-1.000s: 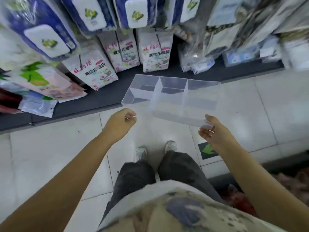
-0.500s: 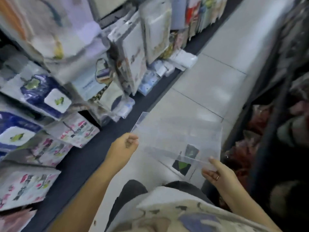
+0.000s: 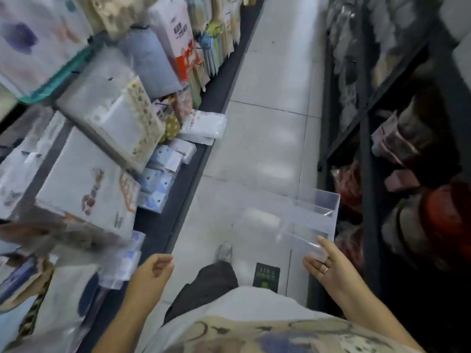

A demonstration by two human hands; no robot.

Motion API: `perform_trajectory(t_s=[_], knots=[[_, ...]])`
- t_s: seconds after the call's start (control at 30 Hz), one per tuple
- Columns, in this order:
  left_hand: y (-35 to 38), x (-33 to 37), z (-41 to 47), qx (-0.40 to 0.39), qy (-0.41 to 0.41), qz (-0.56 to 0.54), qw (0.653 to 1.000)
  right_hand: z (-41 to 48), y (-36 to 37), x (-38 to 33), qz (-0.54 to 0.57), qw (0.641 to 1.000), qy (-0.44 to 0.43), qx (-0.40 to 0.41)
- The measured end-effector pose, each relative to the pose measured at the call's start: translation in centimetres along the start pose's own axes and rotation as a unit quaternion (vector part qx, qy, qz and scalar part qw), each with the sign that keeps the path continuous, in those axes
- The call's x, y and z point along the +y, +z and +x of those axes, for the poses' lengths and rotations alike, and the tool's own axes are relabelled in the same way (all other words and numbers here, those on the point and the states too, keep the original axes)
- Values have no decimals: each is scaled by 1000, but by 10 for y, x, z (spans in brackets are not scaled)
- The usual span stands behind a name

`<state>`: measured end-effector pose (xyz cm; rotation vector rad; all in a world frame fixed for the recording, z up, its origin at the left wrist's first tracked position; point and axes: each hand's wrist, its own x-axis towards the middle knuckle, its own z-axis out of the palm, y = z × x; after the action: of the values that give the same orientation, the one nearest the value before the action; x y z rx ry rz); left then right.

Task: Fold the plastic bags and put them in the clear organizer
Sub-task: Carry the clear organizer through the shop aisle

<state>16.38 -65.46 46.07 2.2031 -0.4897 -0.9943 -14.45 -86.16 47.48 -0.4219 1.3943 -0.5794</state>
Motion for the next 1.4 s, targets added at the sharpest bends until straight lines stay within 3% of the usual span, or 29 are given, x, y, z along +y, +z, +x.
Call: perform_trajectory(t_s=[0.3, 0.57, 0.83, 1.0, 1.13, 1.4], knots=[[9, 230, 250, -95, 111, 89, 985, 98, 88, -163, 44, 995, -16, 90], [95, 432, 442, -120, 154, 90, 977, 257, 152, -325, 61, 991, -8, 116], [150, 574, 569, -114, 113, 69, 985, 432, 248, -558, -27, 996, -40, 74], [150, 618, 682, -67, 52, 66, 994, 548, 335, -671, -37, 999, -29, 20], [148, 684, 793, -78, 18, 70, 994, 626, 400, -751, -20, 999, -23, 23], [173, 943, 1032, -121, 153, 167, 966, 744, 478, -909, 46, 996, -8, 78]])
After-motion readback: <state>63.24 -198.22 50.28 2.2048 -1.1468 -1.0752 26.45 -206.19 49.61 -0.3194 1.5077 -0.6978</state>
